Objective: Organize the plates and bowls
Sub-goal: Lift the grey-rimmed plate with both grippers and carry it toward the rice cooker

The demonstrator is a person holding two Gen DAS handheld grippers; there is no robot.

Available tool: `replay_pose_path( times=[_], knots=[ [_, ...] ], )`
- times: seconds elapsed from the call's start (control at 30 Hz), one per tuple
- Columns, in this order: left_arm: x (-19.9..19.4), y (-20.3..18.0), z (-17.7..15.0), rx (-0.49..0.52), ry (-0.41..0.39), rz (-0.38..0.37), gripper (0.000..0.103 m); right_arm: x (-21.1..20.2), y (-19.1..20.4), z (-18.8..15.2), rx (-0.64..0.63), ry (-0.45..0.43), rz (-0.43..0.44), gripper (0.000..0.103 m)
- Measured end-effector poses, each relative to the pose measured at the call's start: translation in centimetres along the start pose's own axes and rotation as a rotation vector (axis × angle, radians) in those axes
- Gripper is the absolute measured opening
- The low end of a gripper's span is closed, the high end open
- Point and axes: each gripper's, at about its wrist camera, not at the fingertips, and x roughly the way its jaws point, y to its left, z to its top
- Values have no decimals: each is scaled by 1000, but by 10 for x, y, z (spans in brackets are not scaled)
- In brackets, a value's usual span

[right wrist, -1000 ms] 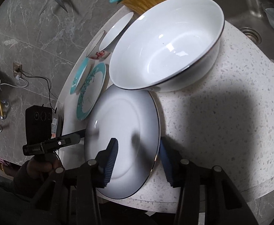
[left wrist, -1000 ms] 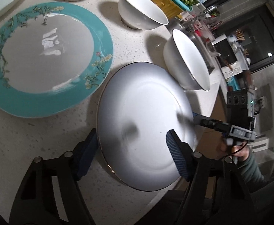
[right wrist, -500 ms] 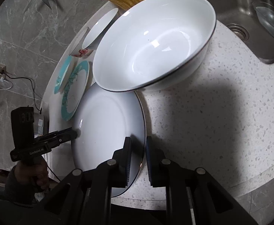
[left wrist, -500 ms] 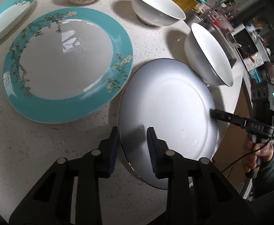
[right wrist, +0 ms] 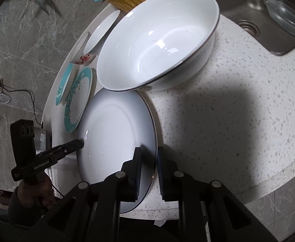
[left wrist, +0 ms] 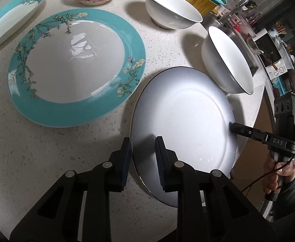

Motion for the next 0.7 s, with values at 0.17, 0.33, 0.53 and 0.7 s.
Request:
replay_pose_path(
  times=[0.17, 0.33, 0.53, 0.7],
  knots=[
    [-1, 5, 1, 9, 15, -34, 19, -2, 3, -4, 20, -10, -16, 17],
    [-6, 8, 4, 22, 17, -56, 19, -3, 4, -12, 49, -18, -15, 17],
    [-14, 16, 2, 18, 17, -60, 19, -4, 12, -15, 51, -18, -12, 17],
    [-29, 19, -5, 10, 3, -59, 19, -8, 26, -16, 32, -19, -13, 17]
  ],
)
